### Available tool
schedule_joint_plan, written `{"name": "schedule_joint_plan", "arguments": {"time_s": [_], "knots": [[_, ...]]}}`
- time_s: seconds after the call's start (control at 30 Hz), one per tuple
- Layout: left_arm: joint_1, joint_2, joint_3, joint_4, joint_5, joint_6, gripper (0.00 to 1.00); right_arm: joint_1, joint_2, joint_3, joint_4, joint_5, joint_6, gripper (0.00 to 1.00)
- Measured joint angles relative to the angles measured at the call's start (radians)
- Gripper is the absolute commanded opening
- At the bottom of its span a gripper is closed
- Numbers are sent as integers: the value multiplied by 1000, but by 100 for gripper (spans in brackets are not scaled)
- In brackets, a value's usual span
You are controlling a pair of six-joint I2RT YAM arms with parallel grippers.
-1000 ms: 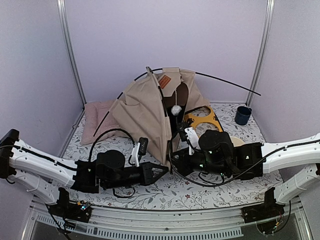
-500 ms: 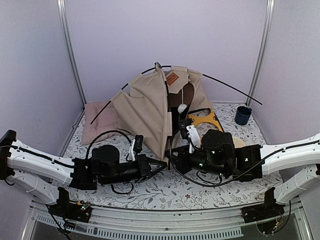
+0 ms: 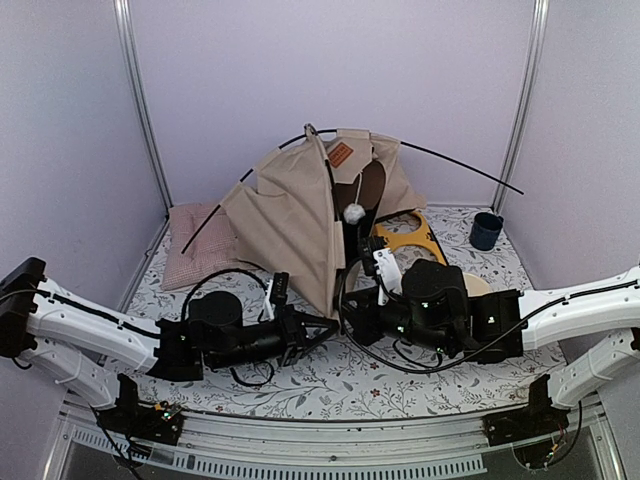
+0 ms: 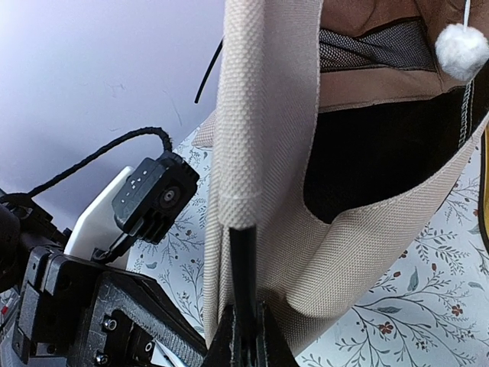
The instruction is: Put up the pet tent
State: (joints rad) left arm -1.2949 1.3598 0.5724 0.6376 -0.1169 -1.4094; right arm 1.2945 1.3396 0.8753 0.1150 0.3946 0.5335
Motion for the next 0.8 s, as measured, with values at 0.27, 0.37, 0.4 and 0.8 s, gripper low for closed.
{"name": "schedule_joint_plan", "arguments": {"time_s": [0.27, 0.37, 0.4, 0.8], "knots": [[1, -14, -11, 3, -2, -21, 0, 0, -3, -15, 21, -7, 8, 0], [10, -47, -13, -34, 1, -22, 0, 4, 8, -32, 66, -11, 35, 0], [14, -60, -13, -51, 2, -22, 0, 8, 15, -37, 82, -10, 47, 0], [35, -128, -35, -240, 32, -14, 14, 91, 128, -53, 167, 54, 168, 0]]}}
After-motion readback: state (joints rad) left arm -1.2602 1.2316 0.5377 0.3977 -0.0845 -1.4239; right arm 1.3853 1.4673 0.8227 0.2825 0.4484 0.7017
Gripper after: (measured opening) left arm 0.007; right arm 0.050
